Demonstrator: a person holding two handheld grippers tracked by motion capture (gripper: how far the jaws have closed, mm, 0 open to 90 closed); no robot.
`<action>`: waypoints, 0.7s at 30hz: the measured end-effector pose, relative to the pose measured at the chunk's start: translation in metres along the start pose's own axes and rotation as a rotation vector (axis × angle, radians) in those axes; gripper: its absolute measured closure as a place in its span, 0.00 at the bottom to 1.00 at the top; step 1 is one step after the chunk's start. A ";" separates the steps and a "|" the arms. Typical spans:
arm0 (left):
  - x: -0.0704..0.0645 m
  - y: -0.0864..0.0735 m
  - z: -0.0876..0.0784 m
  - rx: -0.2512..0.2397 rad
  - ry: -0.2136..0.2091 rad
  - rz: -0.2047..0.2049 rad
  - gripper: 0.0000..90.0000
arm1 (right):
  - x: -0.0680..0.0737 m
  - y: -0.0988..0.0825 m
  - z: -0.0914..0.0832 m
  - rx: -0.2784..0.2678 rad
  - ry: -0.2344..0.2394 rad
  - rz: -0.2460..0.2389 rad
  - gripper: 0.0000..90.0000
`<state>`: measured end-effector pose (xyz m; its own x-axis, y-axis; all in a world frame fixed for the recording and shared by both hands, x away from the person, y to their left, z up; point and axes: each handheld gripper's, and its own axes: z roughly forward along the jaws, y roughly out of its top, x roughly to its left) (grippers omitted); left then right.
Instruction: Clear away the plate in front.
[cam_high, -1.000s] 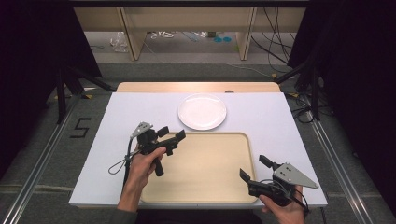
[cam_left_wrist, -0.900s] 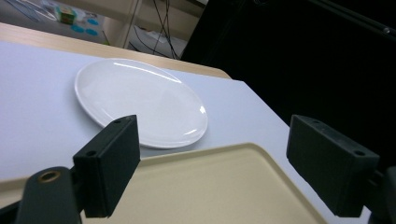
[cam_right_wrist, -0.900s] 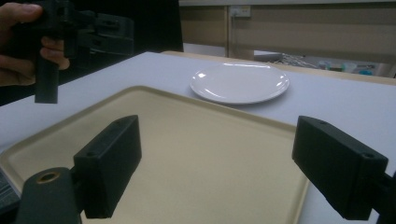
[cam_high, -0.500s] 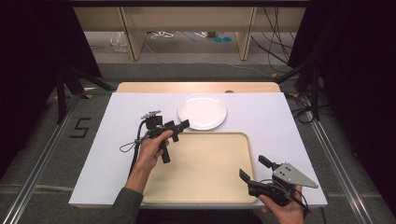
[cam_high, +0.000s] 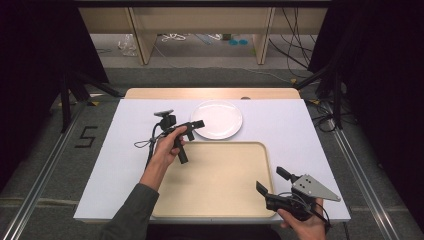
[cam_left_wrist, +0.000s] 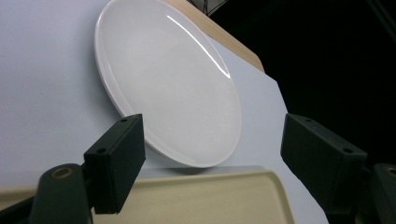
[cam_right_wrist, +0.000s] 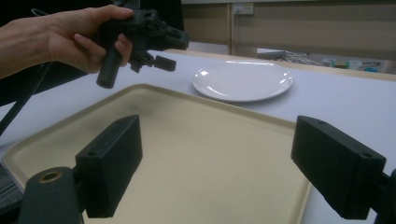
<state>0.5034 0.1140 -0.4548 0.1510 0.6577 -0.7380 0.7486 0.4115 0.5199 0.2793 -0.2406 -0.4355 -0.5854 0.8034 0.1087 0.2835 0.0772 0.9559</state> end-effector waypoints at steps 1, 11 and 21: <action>0.002 0.001 0.002 0.001 0.018 -0.011 0.24 | 0.000 0.000 -0.001 0.009 -0.006 -0.003 0.19; 0.009 0.009 0.013 0.021 0.080 -0.065 0.27 | 0.000 0.000 -0.001 0.013 -0.007 -0.005 0.19; 0.014 0.008 0.022 0.027 0.104 -0.118 0.30 | -0.001 0.000 -0.001 0.011 0.005 0.002 0.20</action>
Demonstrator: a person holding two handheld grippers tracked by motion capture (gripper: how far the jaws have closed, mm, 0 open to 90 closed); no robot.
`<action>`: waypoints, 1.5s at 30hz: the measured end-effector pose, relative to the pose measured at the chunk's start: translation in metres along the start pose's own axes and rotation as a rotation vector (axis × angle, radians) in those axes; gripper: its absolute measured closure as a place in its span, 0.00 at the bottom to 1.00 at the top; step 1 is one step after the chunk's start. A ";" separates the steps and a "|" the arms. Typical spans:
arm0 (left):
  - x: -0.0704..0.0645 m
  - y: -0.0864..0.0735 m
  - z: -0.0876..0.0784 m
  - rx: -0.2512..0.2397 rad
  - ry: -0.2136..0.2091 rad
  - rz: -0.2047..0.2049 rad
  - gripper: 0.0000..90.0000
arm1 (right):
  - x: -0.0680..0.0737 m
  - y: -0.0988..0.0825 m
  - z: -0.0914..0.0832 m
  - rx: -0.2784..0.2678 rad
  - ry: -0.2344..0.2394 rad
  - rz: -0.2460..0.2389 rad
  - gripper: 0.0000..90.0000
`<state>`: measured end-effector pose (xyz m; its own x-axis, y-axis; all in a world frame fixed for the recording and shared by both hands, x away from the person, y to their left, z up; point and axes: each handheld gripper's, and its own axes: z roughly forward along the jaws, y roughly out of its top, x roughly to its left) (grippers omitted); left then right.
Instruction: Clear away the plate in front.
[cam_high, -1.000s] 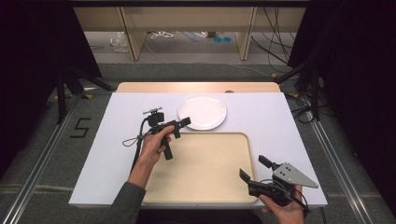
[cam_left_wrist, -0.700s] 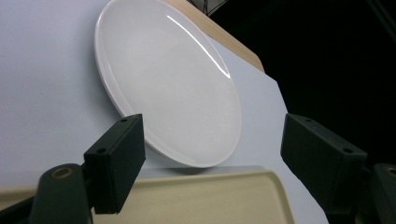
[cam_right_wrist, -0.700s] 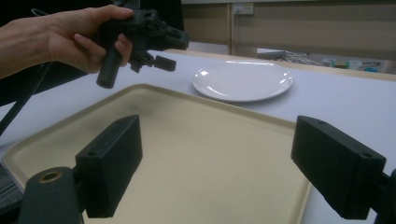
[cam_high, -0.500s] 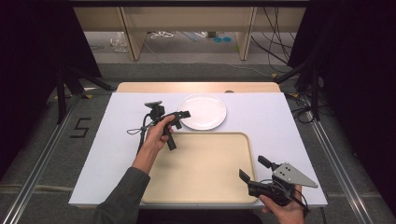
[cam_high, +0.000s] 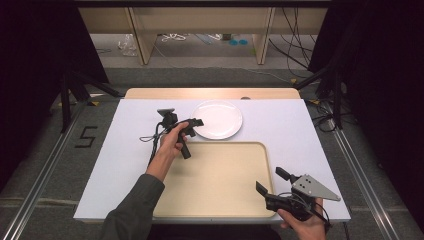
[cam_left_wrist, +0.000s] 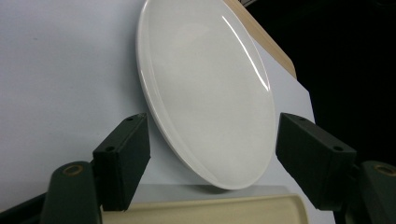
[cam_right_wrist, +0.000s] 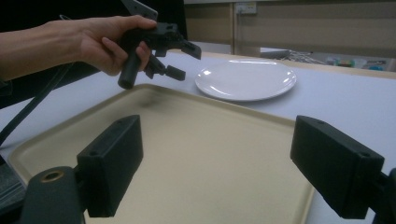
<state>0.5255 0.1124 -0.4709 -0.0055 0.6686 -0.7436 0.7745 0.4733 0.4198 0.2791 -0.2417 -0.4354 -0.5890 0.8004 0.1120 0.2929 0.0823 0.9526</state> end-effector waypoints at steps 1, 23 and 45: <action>0.001 0.001 0.001 0.002 -0.002 -0.003 0.30 | 0.000 0.000 0.000 0.000 0.000 0.000 0.20; 0.009 0.008 0.023 0.021 0.036 -0.071 0.47 | 0.000 -0.001 0.001 0.000 0.018 0.011 0.21; 0.018 0.003 0.037 -0.011 0.018 -0.254 0.63 | 0.001 -0.002 0.002 -0.007 0.042 0.016 0.22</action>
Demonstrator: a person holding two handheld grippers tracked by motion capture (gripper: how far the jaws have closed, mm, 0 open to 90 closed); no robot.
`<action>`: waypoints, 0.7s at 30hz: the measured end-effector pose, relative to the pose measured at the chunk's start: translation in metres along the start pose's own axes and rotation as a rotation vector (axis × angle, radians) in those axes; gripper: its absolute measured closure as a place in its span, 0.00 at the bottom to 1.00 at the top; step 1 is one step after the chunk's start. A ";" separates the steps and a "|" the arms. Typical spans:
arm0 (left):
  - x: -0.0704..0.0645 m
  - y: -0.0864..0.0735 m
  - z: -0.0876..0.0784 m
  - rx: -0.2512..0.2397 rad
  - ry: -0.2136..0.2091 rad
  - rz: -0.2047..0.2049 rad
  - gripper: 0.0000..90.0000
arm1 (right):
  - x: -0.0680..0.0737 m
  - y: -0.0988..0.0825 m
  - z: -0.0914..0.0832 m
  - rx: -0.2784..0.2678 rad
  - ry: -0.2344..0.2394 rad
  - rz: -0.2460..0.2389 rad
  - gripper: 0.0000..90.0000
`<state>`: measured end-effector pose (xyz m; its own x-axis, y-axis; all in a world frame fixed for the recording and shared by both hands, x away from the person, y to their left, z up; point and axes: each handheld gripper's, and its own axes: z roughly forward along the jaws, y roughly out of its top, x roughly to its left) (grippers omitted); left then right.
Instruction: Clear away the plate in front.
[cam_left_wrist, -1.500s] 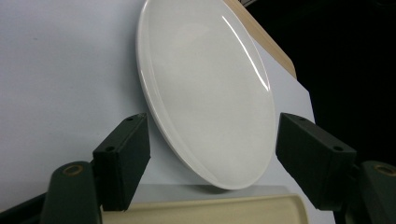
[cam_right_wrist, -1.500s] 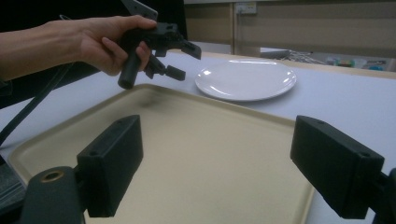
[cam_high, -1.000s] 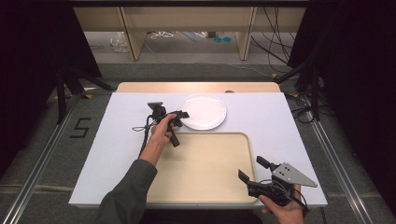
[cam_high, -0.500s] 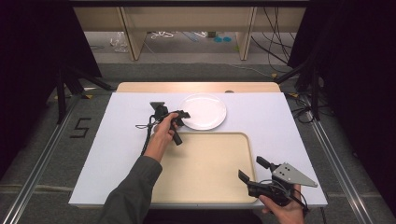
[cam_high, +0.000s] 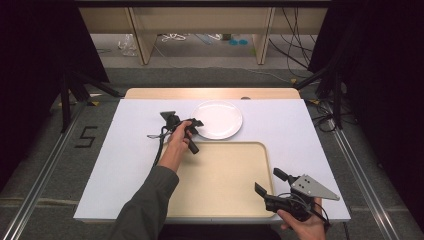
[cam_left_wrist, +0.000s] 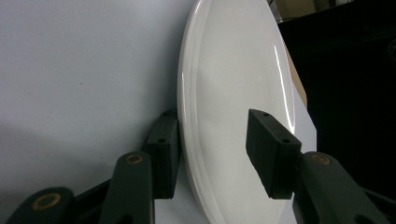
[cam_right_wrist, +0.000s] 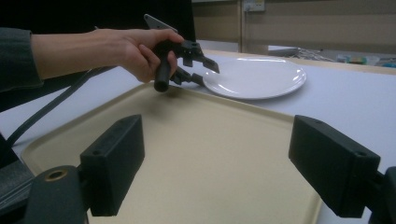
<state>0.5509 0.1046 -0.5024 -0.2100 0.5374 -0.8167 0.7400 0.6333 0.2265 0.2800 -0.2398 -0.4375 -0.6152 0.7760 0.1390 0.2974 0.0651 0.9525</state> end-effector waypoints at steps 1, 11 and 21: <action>0.000 0.000 0.000 0.000 0.000 0.000 0.63 | 0.000 0.000 0.000 0.000 0.000 0.000 0.22; 0.002 0.000 0.003 -0.025 0.003 -0.034 0.73 | 0.001 0.000 0.001 -0.006 0.005 -0.005 0.22; 0.007 -0.005 0.002 -0.053 0.028 -0.044 0.90 | 0.001 0.000 0.000 0.008 0.012 -0.013 0.23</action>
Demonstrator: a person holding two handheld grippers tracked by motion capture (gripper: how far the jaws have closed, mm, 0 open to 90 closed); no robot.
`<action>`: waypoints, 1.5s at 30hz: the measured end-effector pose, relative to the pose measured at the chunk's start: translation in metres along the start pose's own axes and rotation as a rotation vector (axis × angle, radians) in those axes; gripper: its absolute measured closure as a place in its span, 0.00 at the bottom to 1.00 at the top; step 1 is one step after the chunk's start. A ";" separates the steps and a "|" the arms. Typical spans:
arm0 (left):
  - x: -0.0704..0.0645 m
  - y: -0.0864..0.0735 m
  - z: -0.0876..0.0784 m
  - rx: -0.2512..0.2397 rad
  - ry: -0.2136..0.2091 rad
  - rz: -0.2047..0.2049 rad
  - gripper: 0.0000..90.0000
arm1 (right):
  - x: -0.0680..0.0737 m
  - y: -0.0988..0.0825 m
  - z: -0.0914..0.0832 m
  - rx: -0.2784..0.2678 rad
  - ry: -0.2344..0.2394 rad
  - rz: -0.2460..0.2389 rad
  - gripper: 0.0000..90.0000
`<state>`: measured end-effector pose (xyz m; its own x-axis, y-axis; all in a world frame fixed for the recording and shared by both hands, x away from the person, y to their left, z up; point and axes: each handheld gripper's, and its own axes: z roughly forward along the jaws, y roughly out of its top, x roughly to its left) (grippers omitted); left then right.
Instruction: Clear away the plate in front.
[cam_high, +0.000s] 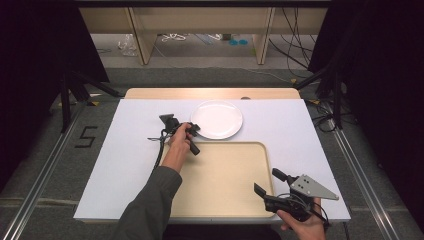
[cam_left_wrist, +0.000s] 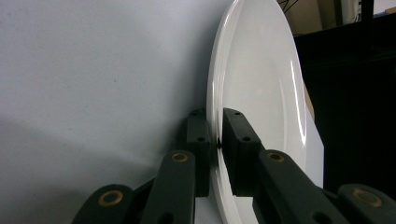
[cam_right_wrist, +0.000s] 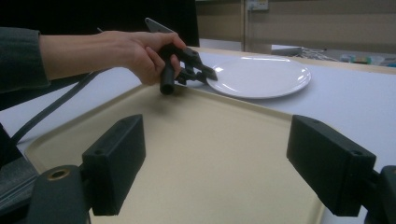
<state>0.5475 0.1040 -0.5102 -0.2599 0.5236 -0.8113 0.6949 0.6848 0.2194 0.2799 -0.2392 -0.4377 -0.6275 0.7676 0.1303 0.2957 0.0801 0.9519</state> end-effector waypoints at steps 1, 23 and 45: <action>0.000 0.000 0.000 0.000 0.001 -0.003 0.91 | 0.001 0.000 0.000 -0.003 0.001 0.006 0.23; 0.007 -0.009 -0.007 -0.078 -0.138 -0.108 0.96 | 0.000 0.000 0.000 0.001 0.003 0.000 0.24; 0.011 -0.011 -0.018 -0.100 -0.218 -0.160 0.92 | 0.000 0.000 -0.002 0.019 -0.006 0.011 0.24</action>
<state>0.5247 0.1109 -0.5118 -0.2035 0.2911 -0.9348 0.5845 0.8021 0.1225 0.2786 -0.2404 -0.4367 -0.6199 0.7723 0.1392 0.3164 0.0837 0.9449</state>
